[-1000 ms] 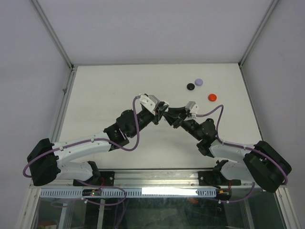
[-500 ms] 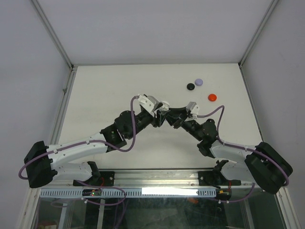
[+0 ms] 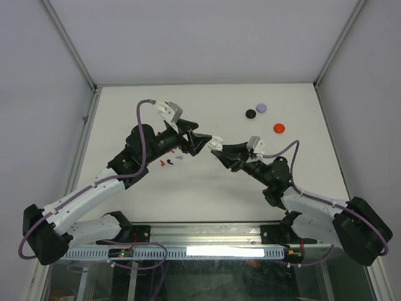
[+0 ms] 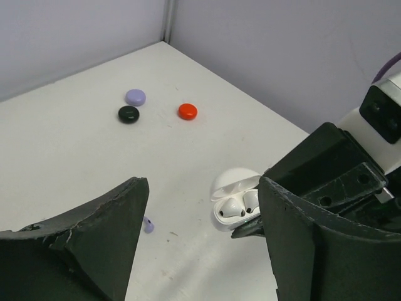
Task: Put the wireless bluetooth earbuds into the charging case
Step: Place the earbud in the charging case, then close the charging case.
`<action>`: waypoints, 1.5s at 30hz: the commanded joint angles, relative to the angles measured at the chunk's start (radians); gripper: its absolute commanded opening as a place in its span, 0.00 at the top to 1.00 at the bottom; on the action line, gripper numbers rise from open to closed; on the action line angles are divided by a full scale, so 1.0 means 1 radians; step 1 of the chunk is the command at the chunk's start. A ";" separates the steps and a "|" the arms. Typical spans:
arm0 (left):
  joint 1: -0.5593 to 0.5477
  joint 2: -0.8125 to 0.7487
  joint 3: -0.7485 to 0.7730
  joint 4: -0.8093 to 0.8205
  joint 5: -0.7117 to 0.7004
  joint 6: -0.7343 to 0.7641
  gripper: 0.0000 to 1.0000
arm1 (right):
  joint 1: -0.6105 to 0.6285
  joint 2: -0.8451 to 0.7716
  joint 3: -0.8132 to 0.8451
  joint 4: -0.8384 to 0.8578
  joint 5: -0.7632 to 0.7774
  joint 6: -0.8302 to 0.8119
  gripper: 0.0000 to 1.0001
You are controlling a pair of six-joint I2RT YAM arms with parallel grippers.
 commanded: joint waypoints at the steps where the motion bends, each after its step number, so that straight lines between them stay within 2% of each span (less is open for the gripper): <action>1: 0.074 -0.020 0.036 -0.015 0.274 -0.146 0.26 | -0.008 -0.043 0.036 -0.057 -0.087 -0.017 1.00; 7: 0.130 0.023 0.059 -0.011 0.460 -0.233 0.23 | -0.012 -0.030 0.057 -0.066 -0.170 0.014 1.00; 14: 0.175 0.100 0.062 -0.007 0.530 -0.293 0.21 | -0.033 0.003 0.053 0.023 -0.216 0.094 1.00; 18: 0.176 0.140 0.040 0.086 0.630 -0.343 0.21 | -0.042 0.031 0.064 0.052 -0.249 0.133 1.00; 26: 0.177 0.125 0.020 0.184 0.750 -0.380 0.24 | -0.085 0.077 0.062 0.056 -0.246 0.217 1.00; 31: 0.177 0.118 0.007 0.189 0.766 -0.384 0.26 | -0.108 0.097 0.057 0.059 -0.249 0.264 1.00; 34: 0.184 0.105 0.011 0.124 0.715 -0.355 0.26 | -0.119 0.086 0.056 0.017 -0.245 0.280 1.00; 37: 0.191 0.074 0.037 -0.025 0.578 -0.278 0.23 | -0.136 0.042 0.057 -0.110 -0.205 0.296 1.00; 42: 0.199 0.030 0.084 -0.286 0.200 -0.176 0.18 | -0.181 -0.074 0.088 -0.472 -0.077 0.331 1.00; 45: 0.201 0.019 0.103 -0.398 -0.018 -0.145 0.11 | -0.215 -0.125 0.106 -0.650 -0.026 0.350 1.00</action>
